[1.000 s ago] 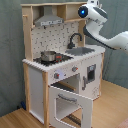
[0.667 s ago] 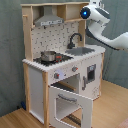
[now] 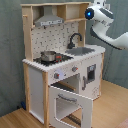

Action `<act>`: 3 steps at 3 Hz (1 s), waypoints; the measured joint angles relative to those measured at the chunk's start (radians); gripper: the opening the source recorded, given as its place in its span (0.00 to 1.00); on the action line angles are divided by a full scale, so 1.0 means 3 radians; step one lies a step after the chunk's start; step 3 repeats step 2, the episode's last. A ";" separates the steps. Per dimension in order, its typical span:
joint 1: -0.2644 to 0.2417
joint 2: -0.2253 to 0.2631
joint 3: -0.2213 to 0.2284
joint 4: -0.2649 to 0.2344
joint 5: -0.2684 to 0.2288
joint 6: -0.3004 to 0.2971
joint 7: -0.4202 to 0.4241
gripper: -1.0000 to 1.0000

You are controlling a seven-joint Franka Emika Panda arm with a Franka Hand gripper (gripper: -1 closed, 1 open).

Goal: Play with the kitchen

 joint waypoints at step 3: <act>0.0091 -0.0037 0.0098 0.0007 0.0009 0.0167 0.0102 1.00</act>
